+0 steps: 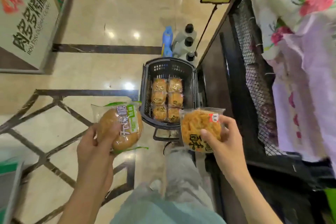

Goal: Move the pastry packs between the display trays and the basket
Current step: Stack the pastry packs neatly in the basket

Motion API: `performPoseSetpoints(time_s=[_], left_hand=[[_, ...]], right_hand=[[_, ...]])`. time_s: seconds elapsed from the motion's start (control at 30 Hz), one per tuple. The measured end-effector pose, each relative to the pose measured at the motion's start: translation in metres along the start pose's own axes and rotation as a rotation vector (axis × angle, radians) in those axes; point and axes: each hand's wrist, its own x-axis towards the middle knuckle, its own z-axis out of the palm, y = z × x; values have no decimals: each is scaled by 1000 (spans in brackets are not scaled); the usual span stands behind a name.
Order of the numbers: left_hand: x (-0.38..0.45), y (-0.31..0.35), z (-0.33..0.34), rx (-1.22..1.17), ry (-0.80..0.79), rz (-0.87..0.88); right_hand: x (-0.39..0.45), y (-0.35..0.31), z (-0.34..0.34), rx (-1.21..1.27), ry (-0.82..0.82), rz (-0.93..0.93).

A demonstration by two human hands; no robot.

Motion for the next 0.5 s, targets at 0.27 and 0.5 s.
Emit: performPoseSetpoints(time_s=[0.27,0.5], left_hand=[[171,-70,104,140,113,-63],[339,-189,142,227,161,-69]], right_hand=[[246,119,69,-136,53,295],[402,293,149,-342,-8,545]])
